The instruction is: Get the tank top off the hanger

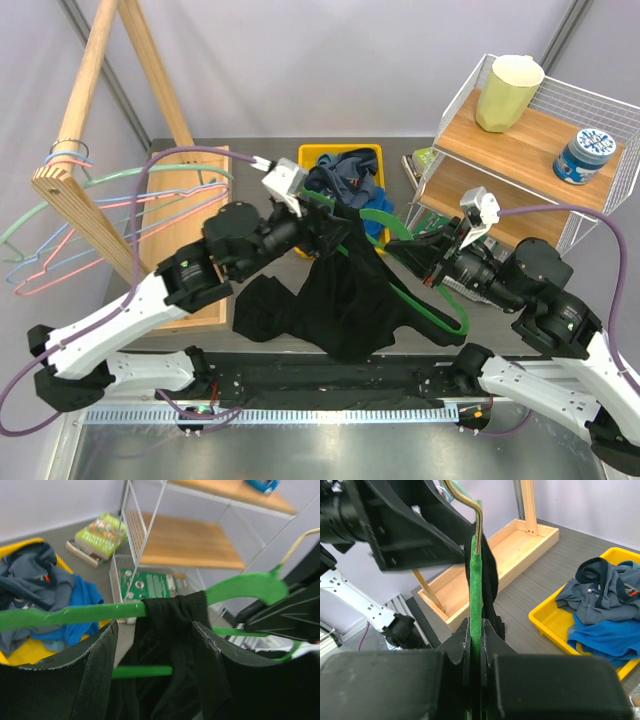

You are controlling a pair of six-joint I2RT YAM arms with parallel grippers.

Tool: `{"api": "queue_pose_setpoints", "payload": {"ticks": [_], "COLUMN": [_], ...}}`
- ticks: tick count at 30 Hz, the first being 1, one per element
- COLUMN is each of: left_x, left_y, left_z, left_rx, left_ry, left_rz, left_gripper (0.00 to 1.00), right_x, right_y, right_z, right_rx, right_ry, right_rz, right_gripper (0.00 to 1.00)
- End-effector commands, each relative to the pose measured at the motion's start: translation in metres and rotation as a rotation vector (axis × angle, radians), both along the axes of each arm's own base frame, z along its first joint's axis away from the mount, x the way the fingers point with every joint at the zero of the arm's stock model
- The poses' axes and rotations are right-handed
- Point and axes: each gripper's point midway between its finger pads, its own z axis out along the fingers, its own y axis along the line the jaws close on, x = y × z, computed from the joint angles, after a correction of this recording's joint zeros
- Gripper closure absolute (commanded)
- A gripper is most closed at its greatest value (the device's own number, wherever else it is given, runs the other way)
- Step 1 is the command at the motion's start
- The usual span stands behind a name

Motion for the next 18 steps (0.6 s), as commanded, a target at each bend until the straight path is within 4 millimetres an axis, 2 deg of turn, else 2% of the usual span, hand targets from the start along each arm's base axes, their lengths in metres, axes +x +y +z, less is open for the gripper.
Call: {"api": "queue_pose_setpoints", "payload": {"ticks": [1, 7, 12, 16, 18], "left_x": [0.005, 0.010, 0.012, 0.000, -0.007], "left_y": [-0.011, -0.016, -0.020, -0.025, -0.026], "left_z": [0.008, -0.003, -0.011, -0.008, 0.000], "left_rx": [-0.028, 0.017, 0.045, 0.026, -0.004], "left_ry": [-0.007, -0.030, -0.030, -0.033, -0.047], "left_rz": [-0.002, 0.038, 0.044, -0.031, -0.070], "left_gripper": [0.39, 0.37, 0.41, 0.40, 0.43], "right_x": [0.004, 0.001, -0.002, -0.003, -0.003], "right_y": [-0.010, -0.008, -0.006, -0.009, -0.009], "right_z": [0.020, 0.017, 0.019, 0.020, 0.018], "right_rx": [0.061, 0.085, 0.100, 0.106, 0.100], "right_ry": [-0.064, -0.070, -0.078, -0.082, -0.077], "right_rz": [-0.053, -0.037, -0.018, -0.021, -0.023], "right_gripper": [0.99, 0.99, 0.99, 0.99, 0.99]}}
